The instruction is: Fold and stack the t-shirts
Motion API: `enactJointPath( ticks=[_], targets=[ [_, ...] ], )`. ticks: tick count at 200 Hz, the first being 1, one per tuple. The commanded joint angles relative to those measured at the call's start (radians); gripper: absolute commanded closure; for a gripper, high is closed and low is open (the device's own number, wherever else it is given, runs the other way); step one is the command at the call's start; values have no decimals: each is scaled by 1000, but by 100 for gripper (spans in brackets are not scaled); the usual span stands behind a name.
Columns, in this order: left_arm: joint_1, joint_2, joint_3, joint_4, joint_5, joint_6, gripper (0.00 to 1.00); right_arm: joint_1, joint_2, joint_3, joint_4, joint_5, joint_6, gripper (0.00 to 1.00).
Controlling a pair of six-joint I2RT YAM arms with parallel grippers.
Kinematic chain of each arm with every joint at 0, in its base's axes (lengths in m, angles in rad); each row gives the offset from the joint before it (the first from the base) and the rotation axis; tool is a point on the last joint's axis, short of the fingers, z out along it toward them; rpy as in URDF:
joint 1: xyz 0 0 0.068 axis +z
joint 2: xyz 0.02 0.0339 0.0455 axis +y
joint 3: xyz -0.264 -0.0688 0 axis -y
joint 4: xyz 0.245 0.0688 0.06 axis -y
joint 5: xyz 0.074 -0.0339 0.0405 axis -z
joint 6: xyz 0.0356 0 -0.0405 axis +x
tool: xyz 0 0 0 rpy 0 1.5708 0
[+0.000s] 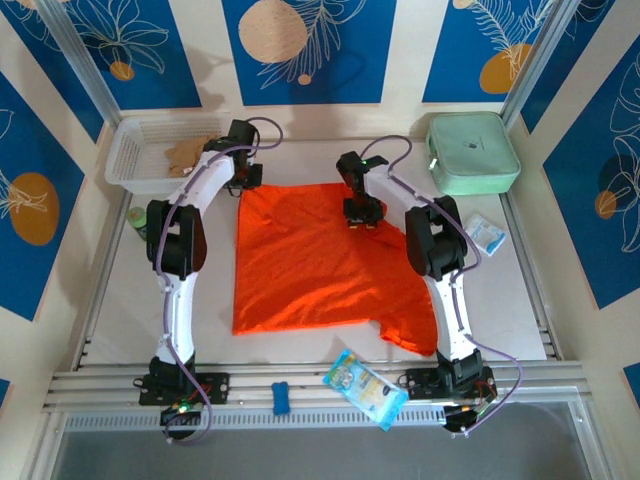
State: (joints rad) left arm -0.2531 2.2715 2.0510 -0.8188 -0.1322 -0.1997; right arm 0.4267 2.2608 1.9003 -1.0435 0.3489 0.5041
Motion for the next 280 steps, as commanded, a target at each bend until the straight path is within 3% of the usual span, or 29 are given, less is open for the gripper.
enactJointPath(
  ticks=[1, 32, 55, 137, 215, 280],
  targets=[
    [-3, -33, -10, -1, -6, 22, 100, -15, -94, 69, -50, 27, 18, 58],
    [-3, -35, -16, 5, 3, 17, 100, -68, -129, 139, -73, 22, -25, 47],
    [-3, -35, -17, 9, 15, 12, 100, -132, -93, 197, -61, -34, -95, 45],
    [-4, -30, -23, 10, 27, 2, 100, -287, 296, 668, -135, -278, -250, 44],
    [-3, -29, -34, 15, 36, -4, 100, -310, 369, 619, -64, -401, -223, 45],
    [-4, -30, -38, 18, 31, 3, 100, -322, 399, 635, -69, -419, -201, 55]
  ],
)
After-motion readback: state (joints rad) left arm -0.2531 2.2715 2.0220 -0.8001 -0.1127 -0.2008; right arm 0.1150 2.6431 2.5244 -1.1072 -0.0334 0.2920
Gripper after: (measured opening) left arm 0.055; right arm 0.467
